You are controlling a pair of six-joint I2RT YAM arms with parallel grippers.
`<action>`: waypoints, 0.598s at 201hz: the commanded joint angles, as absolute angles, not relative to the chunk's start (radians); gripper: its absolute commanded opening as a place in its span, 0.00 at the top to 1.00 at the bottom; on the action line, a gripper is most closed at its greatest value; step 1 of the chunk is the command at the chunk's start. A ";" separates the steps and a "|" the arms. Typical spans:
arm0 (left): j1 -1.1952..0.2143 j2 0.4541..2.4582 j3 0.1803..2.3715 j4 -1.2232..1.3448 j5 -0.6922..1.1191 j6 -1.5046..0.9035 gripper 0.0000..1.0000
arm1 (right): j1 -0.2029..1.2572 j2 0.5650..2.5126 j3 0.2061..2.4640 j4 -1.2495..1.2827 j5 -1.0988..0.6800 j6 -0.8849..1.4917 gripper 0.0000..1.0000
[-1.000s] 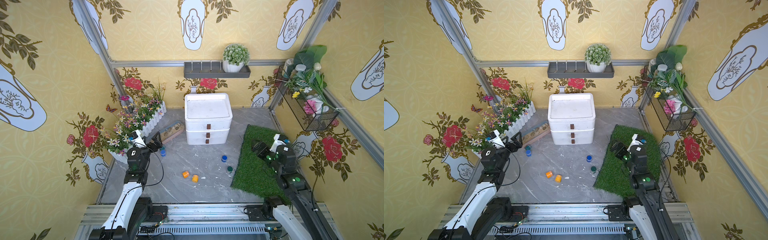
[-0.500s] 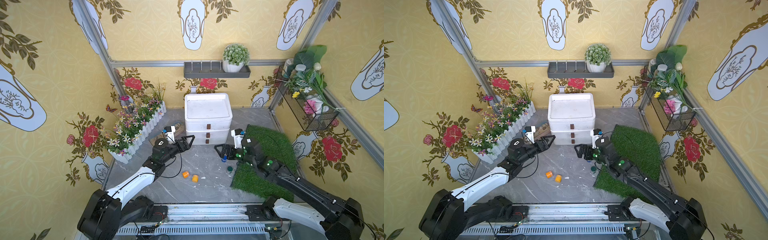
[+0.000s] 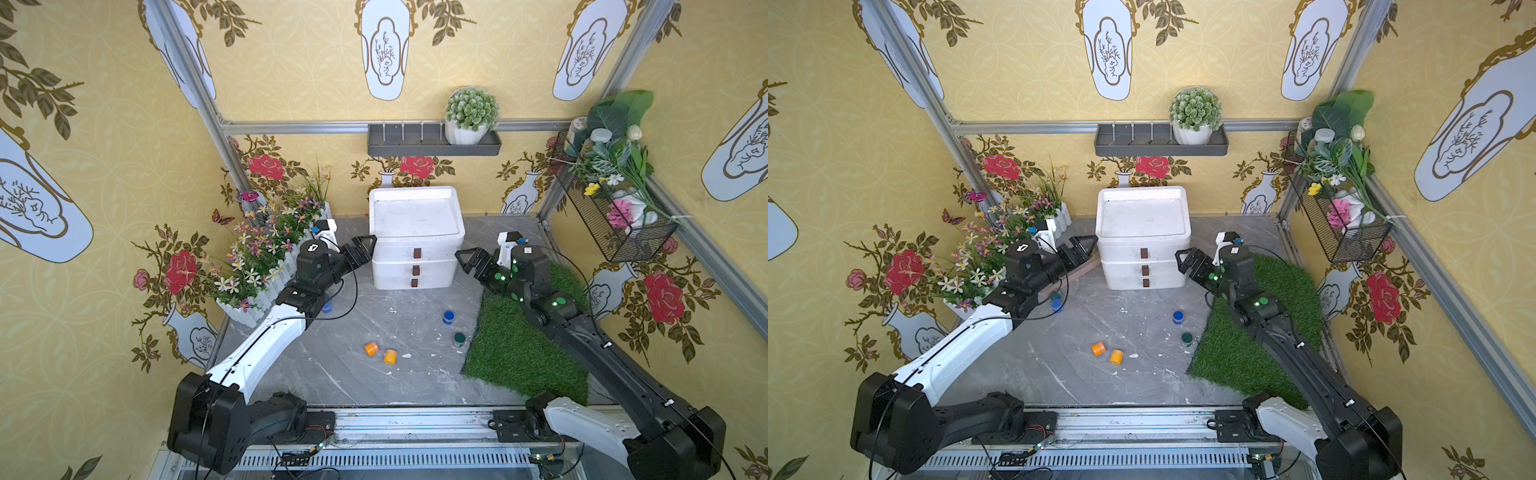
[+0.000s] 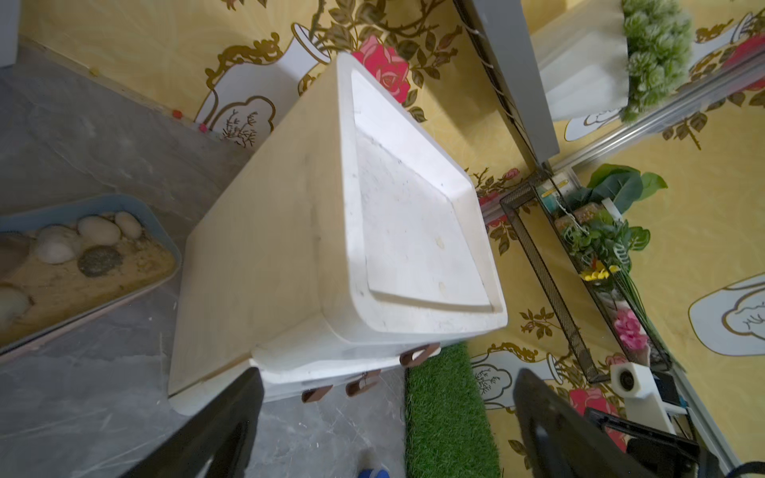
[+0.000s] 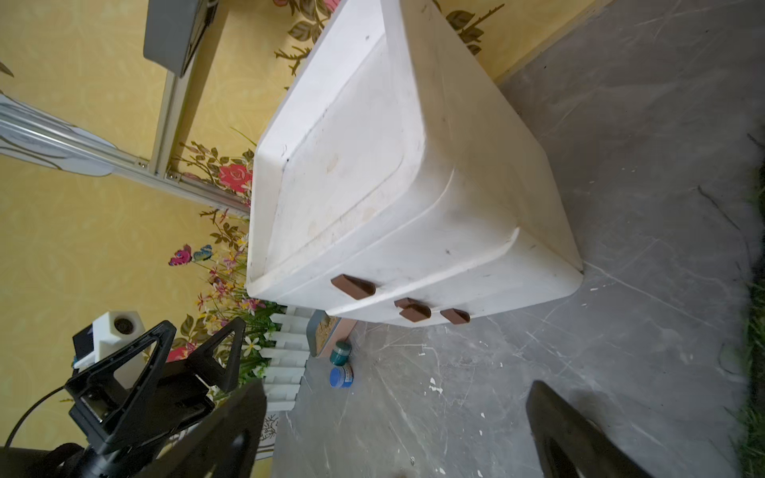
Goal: Put the paint cans in the drawer according to color
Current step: Open the drawer in the storage box.
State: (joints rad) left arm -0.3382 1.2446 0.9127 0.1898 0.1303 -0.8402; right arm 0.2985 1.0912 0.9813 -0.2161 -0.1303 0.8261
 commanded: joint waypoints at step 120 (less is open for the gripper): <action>-0.319 1.245 0.818 0.276 0.183 -0.912 0.04 | 0.600 1.572 1.422 -0.476 0.191 0.807 0.38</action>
